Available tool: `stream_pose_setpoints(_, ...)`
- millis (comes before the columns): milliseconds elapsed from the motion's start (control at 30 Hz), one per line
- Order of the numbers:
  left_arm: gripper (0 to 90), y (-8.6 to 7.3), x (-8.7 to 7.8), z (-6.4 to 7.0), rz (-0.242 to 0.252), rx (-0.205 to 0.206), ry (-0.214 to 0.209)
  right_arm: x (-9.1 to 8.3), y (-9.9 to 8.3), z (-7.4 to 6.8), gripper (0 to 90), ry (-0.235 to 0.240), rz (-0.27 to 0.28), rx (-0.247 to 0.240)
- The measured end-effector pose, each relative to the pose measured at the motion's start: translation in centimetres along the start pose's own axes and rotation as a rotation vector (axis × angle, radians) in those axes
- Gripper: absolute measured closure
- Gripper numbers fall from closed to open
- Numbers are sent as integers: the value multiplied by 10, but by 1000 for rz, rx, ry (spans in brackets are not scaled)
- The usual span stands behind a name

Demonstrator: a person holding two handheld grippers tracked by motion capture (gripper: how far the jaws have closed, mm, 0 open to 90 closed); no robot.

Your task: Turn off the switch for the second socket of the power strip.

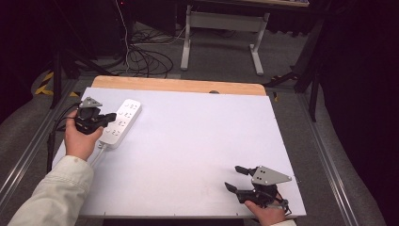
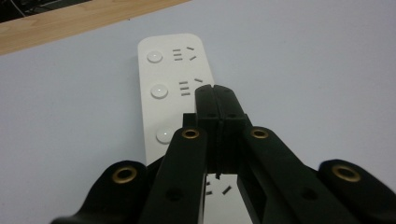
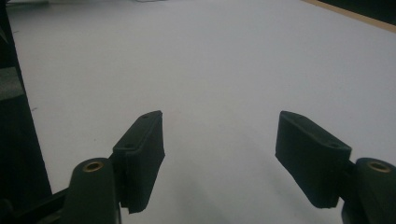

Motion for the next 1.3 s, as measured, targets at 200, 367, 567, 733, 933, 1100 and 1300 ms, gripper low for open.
stream_pose_setpoints(200, 897, -2, 10, -8, 8, 7, 33, 0, 0, 0, 332, 1, 1, -1)
stream_pose_setpoints(367, 897, -4, 18, -13, -14, -6, 40, 0, 0, 0, 332, 1, -3, -2)
stream_pose_setpoints(567, 897, -6, 26, -20, -38, -27, 40, 1, 0, 1, 332, 2, -6, -1)
stream_pose_setpoints(733, 897, -8, 31, -23, -59, -28, 40, 2, -1, 1, 332, 5, -6, -1)
stream_pose_setpoints(933, 897, -9, 36, -26, -74, -24, 41, 2, -1, 1, 332, 5, -8, 0)
stream_pose_setpoints(1100, 897, -9, 40, -26, -72, -27, 33, 2, -1, 1, 332, 6, -8, 0)
stream_pose_setpoints(1300, 897, -10, 42, -26, -80, -20, 39, 2, -1, 1, 332, 6, -7, 0)
Point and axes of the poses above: each handheld gripper's, and its own axes: x roughly forward along the jaws, y roughly out of its top, z roughly to its right, the point moved 2 cm from there along x, roughly forward along the jaws, and after that the axes turned 7 degrees about -z, right-handed, at the moved point
